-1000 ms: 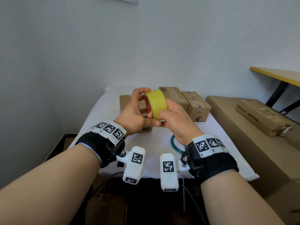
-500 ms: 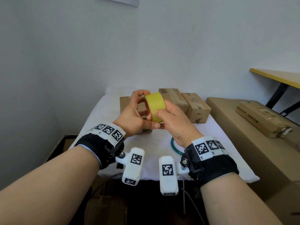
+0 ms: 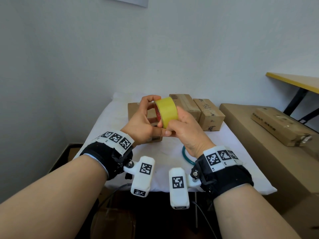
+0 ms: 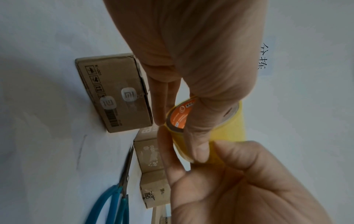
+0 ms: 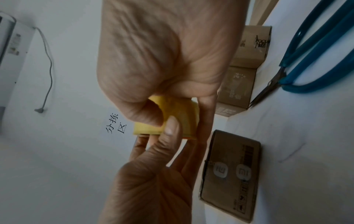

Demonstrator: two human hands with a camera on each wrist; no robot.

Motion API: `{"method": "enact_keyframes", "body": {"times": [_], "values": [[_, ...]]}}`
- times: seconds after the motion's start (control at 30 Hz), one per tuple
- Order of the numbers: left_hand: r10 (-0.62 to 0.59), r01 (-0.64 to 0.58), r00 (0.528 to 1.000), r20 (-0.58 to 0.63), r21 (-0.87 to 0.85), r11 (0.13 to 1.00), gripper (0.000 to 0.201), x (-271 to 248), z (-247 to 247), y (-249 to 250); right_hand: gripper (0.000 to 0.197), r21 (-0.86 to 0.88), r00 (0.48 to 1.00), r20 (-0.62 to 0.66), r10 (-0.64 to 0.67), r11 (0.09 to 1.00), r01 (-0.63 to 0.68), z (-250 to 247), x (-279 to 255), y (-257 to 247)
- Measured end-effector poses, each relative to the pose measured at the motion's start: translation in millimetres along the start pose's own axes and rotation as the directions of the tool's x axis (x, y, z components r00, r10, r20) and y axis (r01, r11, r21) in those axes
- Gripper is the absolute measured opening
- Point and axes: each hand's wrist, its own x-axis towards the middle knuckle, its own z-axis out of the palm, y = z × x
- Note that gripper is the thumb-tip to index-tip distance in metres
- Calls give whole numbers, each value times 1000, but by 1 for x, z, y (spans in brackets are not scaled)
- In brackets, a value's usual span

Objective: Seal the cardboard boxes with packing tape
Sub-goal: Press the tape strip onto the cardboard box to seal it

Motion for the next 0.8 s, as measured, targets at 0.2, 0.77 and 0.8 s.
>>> {"method": "enact_keyframes", "body": {"times": [0.2,0.77,0.8], "values": [[6,-6,1000,4,-14,1000,95,-1,2,2,22,34,999,-39,10,999,-8,1,1,1],[15,-15,1000,-7,-13,1000,93,-2,0,3,37,10,999,-48,-22,1000,22,8,5,0],[15,-15,1000,-9,-12,1000,93,-1,0,3,35,2,999,-48,-24,1000,24,8,5,0]]}}
